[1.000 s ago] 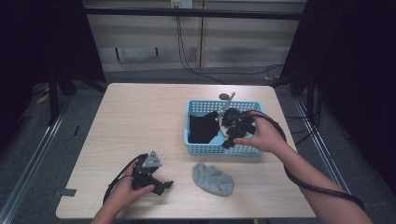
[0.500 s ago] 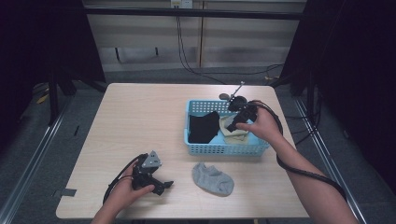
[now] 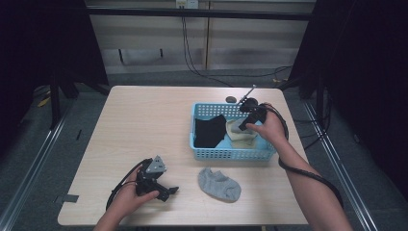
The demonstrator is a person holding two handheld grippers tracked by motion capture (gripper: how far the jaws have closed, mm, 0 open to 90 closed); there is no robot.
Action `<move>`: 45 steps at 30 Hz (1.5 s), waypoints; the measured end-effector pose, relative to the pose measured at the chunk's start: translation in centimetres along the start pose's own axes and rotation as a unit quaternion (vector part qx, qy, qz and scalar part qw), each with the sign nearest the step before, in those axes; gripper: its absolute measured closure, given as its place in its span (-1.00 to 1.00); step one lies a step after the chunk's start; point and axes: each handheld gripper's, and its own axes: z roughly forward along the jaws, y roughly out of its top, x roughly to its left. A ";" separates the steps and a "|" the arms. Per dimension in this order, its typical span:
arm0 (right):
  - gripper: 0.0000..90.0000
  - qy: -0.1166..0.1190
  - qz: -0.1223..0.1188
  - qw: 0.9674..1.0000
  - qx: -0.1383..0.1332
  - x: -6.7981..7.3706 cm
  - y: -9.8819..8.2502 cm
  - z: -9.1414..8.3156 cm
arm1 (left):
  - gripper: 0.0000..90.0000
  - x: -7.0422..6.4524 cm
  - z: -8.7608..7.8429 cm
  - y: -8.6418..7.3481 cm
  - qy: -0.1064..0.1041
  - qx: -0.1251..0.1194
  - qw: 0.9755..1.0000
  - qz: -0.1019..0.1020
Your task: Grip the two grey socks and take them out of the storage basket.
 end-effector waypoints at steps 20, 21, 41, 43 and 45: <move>0.94 0.030 -0.012 0.998 0.051 0.7 -0.4 -0.7 | -1.00 0.0 0.0 0.0 -0.002 -0.001 1.000 0.002; 0.94 0.036 -0.018 0.998 0.047 0.7 -0.4 -1.1 | -1.00 0.0 0.0 0.0 -0.002 -0.001 1.000 0.001; 0.12 0.061 -0.045 0.995 0.065 2.9 -1.1 0.4 | -1.00 0.0 0.0 0.0 -0.002 0.000 1.000 0.001; 0.11 0.061 -0.045 0.995 0.068 2.9 -1.3 1.0 | -1.00 0.0 0.0 0.0 -0.002 0.000 1.000 0.001; 0.18 0.055 -0.045 0.995 0.073 3.0 -1.4 1.6 | -1.00 0.1 -0.1 0.0 -0.003 0.003 1.000 0.005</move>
